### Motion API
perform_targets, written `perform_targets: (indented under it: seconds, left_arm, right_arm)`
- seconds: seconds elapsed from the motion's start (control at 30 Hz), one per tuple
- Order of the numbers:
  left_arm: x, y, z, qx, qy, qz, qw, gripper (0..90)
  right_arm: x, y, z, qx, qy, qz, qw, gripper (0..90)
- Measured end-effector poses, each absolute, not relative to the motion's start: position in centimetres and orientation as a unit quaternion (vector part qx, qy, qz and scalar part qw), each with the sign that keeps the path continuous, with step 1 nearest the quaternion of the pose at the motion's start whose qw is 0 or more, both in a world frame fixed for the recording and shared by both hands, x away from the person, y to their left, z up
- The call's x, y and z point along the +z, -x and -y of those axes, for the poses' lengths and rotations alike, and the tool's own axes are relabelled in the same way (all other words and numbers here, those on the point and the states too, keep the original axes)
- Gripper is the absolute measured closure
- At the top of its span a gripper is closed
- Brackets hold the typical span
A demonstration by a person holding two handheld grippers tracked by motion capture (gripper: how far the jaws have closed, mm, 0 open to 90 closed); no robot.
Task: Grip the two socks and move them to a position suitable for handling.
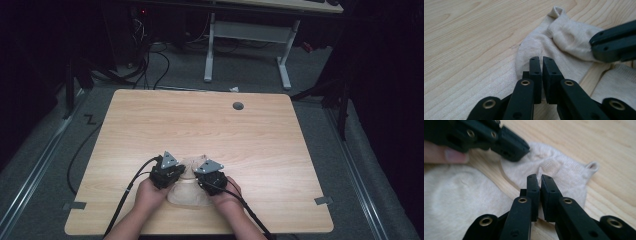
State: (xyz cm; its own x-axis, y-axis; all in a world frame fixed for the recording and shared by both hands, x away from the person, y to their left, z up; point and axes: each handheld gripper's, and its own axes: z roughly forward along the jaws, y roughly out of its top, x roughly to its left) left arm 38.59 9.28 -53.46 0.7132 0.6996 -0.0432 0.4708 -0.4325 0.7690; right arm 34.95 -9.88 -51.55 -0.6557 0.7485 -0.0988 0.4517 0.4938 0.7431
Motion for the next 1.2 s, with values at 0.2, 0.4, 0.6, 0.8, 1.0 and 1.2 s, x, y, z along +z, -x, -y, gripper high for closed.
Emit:
perform_targets:
  seconds: [0.2, 0.4, 0.6, 0.8, 1.0, 1.2]
  left_arm:
    - [-53.5, -38.6, -9.3, 0.142, -0.834, -0.351, 0.401, 86.0]
    - [-53.5, -38.6, -9.3, 0.141, -0.834, -0.351, 0.401, 85.9]
    - [-53.5, -38.7, -9.4, 0.137, -0.833, -0.353, 0.403, 86.0]
    - [-53.5, -38.7, -9.5, 0.135, -0.832, -0.355, 0.404, 86.0]
    - [-53.4, -38.7, -9.6, 0.133, -0.832, -0.357, 0.403, 86.0]
    - [-53.4, -38.6, -9.6, 0.133, -0.831, -0.359, 0.403, 85.9]
  right_arm:
    - [-50.4, -34.5, 11.7, 0.383, -0.364, -0.819, 0.225, 86.0]
    - [-50.3, -34.3, 13.9, 0.393, -0.38, -0.802, 0.24, 85.9]
    - [-50.3, -34.4, 15.9, 0.406, -0.4, -0.784, 0.244, 85.9]
    - [-50.6, -34.8, 17.0, 0.403, -0.412, -0.78, 0.245, 85.9]
    - [-51.2, -35.2, 17.3, 0.39, -0.42, -0.781, 0.247, 85.8]
    - [-51.8, -35.1, 17.9, 0.374, -0.426, -0.784, 0.252, 86.4]
